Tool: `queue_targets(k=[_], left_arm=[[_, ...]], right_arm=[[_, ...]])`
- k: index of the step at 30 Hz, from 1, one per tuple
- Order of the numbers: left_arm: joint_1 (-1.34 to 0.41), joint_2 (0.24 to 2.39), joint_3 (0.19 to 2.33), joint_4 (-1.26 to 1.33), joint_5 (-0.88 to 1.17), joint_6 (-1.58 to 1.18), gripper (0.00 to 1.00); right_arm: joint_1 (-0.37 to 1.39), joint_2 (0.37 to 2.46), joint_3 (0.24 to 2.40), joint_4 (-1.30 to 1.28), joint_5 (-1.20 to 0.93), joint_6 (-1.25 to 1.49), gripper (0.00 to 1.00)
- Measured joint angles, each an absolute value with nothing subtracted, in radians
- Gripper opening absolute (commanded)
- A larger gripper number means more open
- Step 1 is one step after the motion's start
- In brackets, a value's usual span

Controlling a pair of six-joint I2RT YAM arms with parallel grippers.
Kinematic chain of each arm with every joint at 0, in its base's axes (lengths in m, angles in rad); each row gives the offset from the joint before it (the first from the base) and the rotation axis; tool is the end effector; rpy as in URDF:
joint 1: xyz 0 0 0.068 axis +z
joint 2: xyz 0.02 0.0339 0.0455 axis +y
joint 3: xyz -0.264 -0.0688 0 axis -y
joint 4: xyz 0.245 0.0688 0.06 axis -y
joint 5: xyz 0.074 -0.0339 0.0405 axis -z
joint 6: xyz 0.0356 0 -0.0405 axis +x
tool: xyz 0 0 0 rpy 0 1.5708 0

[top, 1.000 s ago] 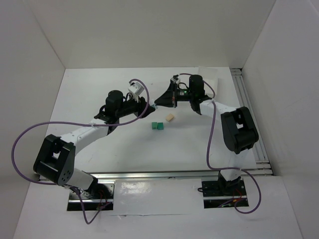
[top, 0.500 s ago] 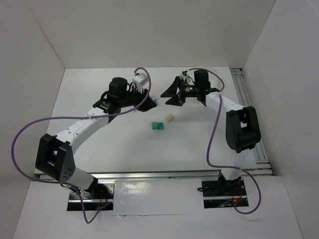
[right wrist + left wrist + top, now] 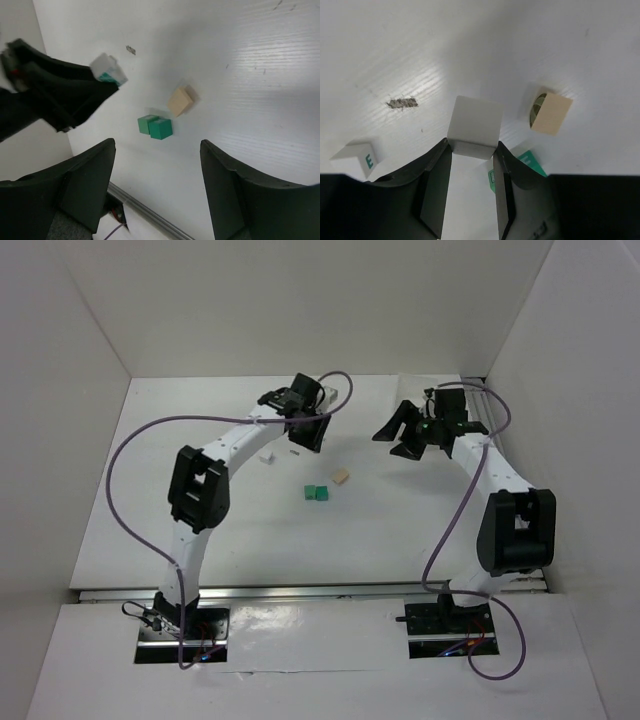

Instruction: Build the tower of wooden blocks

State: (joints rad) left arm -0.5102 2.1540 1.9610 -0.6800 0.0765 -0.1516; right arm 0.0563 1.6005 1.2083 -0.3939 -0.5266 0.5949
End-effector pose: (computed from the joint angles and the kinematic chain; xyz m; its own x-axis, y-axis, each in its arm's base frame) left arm 0.4243 -0.2405 0.2619 -0.7410 0.2421 -0.6263 0.4227 0.8929 -0.1549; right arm 0.3496 0.0376 0.2650 -0.8111 0.4396 -0.3859 0.0620 0.7206 0.6905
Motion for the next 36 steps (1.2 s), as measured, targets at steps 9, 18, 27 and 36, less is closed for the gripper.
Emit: queue_targets(k=[9, 18, 27, 36], left_arm=[[-0.581, 2.312, 2.091, -0.900, -0.056, -0.126, 0.00], [-0.575, 2.360, 2.137, -0.963, -0.112, -0.109, 0.20], [-0.576, 2.403, 2.186, -0.977, -0.106, -0.104, 0.68], [-0.576, 2.270, 2.102, -0.943, -0.142, -0.129, 0.88]], right_arm=[[0.012, 1.566, 1.181, -0.415, -0.500, 0.574, 0.76], [0.012, 1.566, 1.164, -0.421, -0.500, 0.560, 0.77], [0.019, 1.566, 1.165, -0.444, -0.482, 0.541, 0.77], [0.147, 1.586, 1.196, -0.489, -0.340, 0.529, 0.80]])
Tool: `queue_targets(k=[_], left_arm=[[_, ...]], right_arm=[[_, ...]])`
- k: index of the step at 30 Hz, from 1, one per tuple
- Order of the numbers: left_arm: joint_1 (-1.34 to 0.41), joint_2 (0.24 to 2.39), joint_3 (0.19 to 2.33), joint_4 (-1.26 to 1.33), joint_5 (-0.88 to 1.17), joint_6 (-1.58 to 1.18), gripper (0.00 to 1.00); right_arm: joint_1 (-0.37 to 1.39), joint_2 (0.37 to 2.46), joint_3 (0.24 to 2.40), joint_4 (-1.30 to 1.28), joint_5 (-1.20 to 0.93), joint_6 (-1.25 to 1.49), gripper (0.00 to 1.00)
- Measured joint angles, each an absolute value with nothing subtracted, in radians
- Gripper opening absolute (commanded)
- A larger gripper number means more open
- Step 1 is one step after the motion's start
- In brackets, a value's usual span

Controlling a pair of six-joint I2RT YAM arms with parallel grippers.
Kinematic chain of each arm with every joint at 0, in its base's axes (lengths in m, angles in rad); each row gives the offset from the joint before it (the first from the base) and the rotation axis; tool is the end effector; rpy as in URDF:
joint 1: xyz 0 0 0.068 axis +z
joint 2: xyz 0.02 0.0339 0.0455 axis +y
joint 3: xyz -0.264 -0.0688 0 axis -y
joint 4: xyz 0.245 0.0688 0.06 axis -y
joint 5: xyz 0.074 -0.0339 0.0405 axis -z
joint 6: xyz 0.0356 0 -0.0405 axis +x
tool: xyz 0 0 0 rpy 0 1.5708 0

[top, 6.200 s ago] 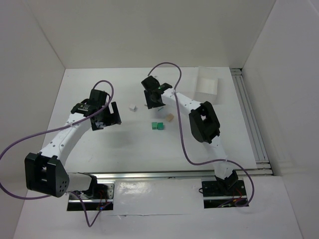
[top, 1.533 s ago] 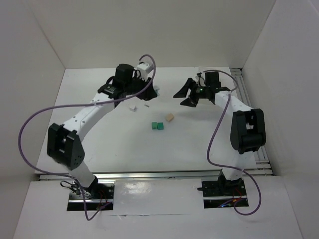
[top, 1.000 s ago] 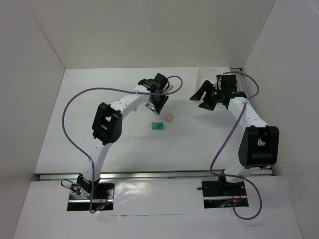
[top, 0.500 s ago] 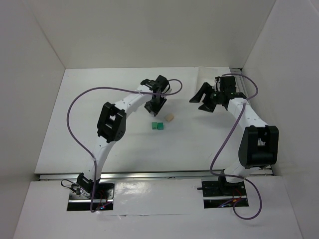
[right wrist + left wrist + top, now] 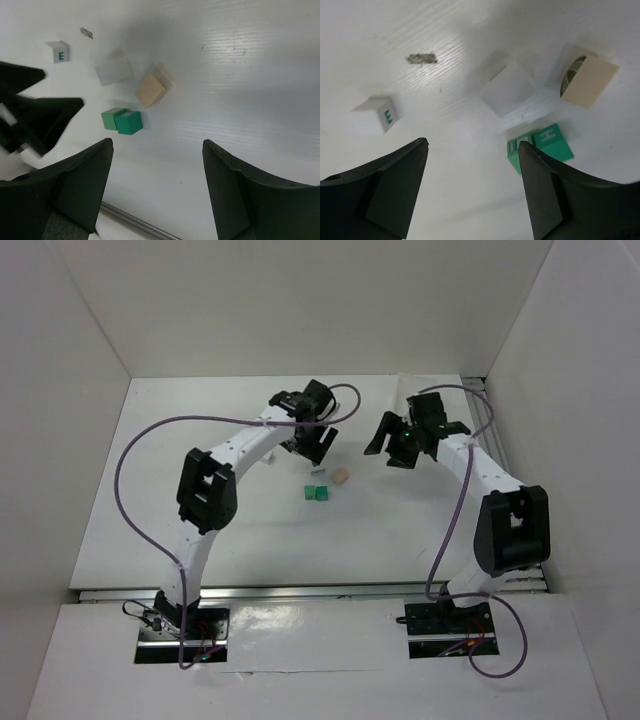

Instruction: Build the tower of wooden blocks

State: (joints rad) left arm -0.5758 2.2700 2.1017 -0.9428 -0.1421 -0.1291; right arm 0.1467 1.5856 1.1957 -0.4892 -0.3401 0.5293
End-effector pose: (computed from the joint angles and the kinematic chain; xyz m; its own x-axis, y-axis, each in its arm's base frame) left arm 0.4137 -0.2626 0.2358 -0.8080 0.3726 -0.4563 0.3855 0.9201 0.0687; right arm 0.3365 0.0617 0.2570 -0.8335 0.3580 -0.4208 0.0841 0.8350 0.5438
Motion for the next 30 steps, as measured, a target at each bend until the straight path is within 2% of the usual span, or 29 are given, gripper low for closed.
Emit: queue_targets(k=[5, 7, 15, 20, 30], left_arm=[[-0.568, 2.014, 1.973, -0.910, -0.197, -0.170, 0.89], [-0.542, 1.903, 1.897, -0.888, -0.208, -0.209, 0.89], [-0.242, 1.592, 1.534, -0.805, -0.164, -0.327, 0.88], [-0.227, 1.480, 1.414, -0.785, -0.129, -0.354, 0.88], [-0.232, 1.430, 1.385, -0.731, -0.081, -0.371, 0.87]], right_arm=[[0.309, 1.654, 1.238, -0.495, -0.204, 0.531, 0.83], [0.376, 1.682, 1.241, -0.496, -0.149, 0.535, 0.87], [0.580, 1.829, 1.339, -0.498, 0.044, 0.591, 1.00], [0.652, 1.888, 1.382, -0.500, 0.130, 0.639, 1.00], [0.725, 1.994, 1.482, -0.532, 0.234, 0.712, 1.00]])
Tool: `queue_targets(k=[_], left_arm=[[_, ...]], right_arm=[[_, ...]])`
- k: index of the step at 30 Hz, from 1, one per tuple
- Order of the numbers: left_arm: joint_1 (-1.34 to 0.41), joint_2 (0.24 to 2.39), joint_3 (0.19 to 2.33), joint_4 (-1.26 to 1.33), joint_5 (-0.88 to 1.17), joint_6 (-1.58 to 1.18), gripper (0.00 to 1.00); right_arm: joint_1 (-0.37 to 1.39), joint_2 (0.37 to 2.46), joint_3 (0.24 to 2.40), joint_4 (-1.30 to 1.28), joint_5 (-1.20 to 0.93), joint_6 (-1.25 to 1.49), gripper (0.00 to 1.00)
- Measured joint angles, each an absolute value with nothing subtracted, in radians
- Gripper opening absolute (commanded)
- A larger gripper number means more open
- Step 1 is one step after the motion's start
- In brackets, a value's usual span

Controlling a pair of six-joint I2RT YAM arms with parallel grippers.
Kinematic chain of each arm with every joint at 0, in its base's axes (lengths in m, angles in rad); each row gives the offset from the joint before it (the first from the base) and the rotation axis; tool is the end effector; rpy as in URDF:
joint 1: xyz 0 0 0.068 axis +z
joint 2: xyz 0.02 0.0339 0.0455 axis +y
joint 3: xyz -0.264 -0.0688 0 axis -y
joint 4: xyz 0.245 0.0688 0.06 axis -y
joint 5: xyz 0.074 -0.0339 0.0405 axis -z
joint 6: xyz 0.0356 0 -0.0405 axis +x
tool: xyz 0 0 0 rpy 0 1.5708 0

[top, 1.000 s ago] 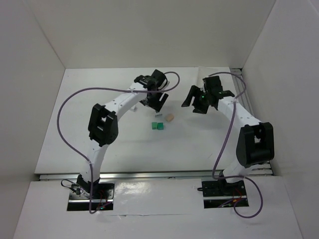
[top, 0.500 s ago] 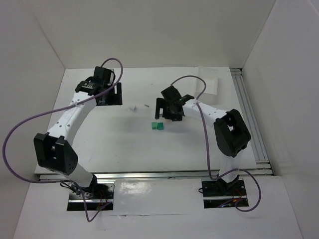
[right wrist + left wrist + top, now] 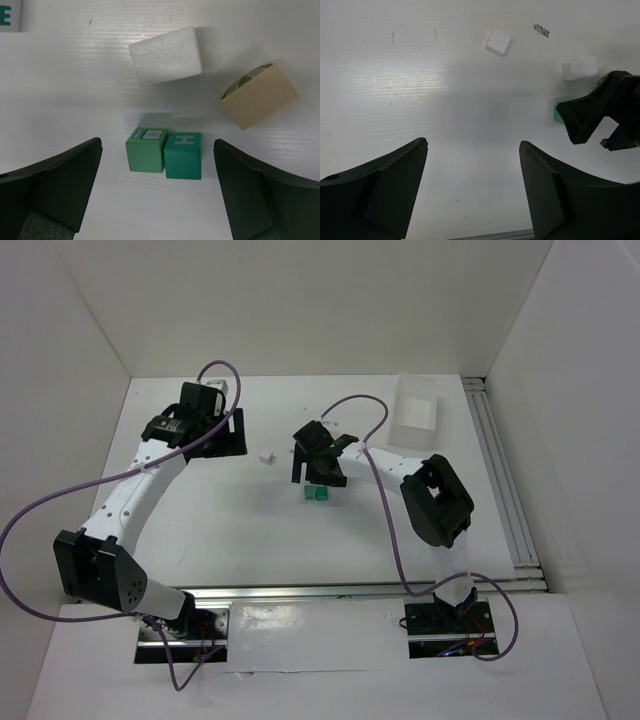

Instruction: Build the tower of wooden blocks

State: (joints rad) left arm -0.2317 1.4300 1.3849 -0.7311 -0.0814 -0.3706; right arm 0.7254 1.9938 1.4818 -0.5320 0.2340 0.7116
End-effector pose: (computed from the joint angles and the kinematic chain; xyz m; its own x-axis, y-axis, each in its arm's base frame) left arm 0.3010 -0.0680 0.3471 -0.6980 -0.2062 -0.6858 -0.0863 0.9749 -0.2053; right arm 0.3242 0.2764 0.1926 -0.8543 0.0915 -0.5116 -0.0003 0.9843 0.1765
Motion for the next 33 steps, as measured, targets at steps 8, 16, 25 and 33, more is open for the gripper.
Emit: queue_targets(k=[8, 16, 25, 33], left_arm=[[-0.233, 1.429, 1.379, -0.729, -0.097, -0.373, 0.87], [-0.233, 1.429, 1.367, -0.727, -0.100, -0.373, 0.85], [-0.243, 1.429, 1.367, -0.723, -0.101, -0.373, 0.85], [-0.244, 1.427, 1.348, -0.718, -0.107, -0.373, 0.85]], right_arm=[[0.744, 2.053, 1.547, -0.607, 0.282, 0.759, 0.95], [0.765, 2.066, 1.557, -0.639, 0.303, 0.787, 0.87], [0.765, 2.068, 1.557, -0.638, 0.302, 0.793, 0.76], [0.765, 2.069, 1.557, -0.638, 0.302, 0.792, 0.73]])
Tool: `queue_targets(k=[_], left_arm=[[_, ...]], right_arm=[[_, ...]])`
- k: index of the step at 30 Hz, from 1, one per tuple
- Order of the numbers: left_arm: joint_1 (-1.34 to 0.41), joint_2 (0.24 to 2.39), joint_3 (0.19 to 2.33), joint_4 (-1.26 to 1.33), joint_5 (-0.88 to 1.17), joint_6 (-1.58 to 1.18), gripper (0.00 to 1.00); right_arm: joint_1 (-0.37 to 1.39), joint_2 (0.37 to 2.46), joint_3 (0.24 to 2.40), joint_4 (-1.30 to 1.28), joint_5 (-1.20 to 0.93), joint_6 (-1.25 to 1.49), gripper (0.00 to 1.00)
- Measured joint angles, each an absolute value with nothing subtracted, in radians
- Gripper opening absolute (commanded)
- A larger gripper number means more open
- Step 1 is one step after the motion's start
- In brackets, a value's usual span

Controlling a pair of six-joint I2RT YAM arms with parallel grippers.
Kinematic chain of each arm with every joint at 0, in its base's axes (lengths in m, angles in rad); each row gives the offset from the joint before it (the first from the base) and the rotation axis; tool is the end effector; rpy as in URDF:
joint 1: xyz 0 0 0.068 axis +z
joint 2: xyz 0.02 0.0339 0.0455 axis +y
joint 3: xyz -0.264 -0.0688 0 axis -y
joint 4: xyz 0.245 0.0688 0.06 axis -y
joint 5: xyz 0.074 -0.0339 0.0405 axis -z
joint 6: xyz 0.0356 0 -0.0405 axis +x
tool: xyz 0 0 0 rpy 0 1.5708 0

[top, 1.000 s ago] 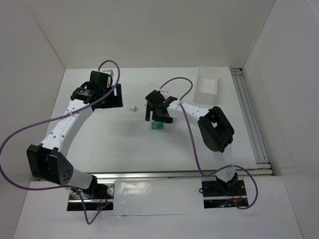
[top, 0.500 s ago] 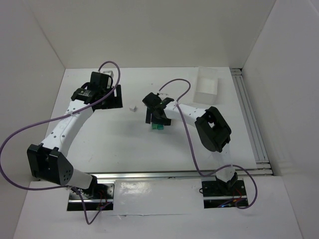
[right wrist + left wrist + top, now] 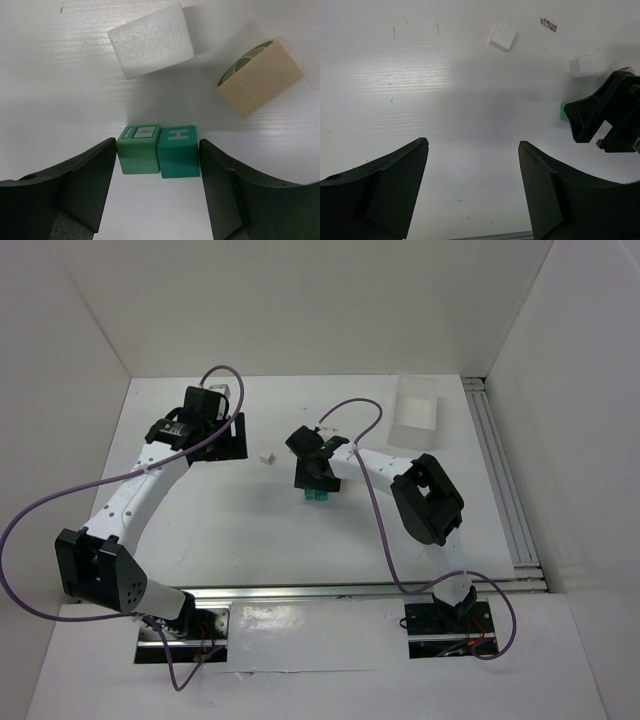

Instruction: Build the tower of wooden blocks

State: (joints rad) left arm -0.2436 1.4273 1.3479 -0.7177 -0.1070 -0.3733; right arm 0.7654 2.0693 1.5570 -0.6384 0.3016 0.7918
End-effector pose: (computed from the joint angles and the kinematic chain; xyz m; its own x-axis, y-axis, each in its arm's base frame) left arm 0.2995 -0.0705 0.3369 -0.7075 -0.1978 -0.6785 -0.0973 0.9782 -0.1837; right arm 0.3197 0.2925 0.1790 -0.8712 0.1053 -0.4795 0.0651 0.9929 0.0997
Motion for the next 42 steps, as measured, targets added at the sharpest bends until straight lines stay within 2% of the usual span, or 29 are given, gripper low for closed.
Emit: queue_targets(k=[9, 27, 33, 42], left_arm=[[-0.244, 1.427, 1.348, -0.717, -0.110, -0.373, 0.85], [-0.252, 1.427, 1.348, -0.717, -0.115, -0.373, 0.84], [-0.252, 1.427, 1.348, -0.717, -0.115, -0.373, 0.84], [-0.252, 1.427, 1.348, -0.717, -0.116, -0.373, 0.84]], right_arm=[[0.765, 2.069, 1.557, -0.637, 0.300, 0.791, 0.69], [0.765, 2.069, 1.557, -0.636, 0.300, 0.780, 0.69], [0.768, 2.069, 1.557, -0.637, 0.299, 0.760, 0.78], [0.771, 2.075, 1.558, -0.638, 0.297, 0.737, 0.77]])
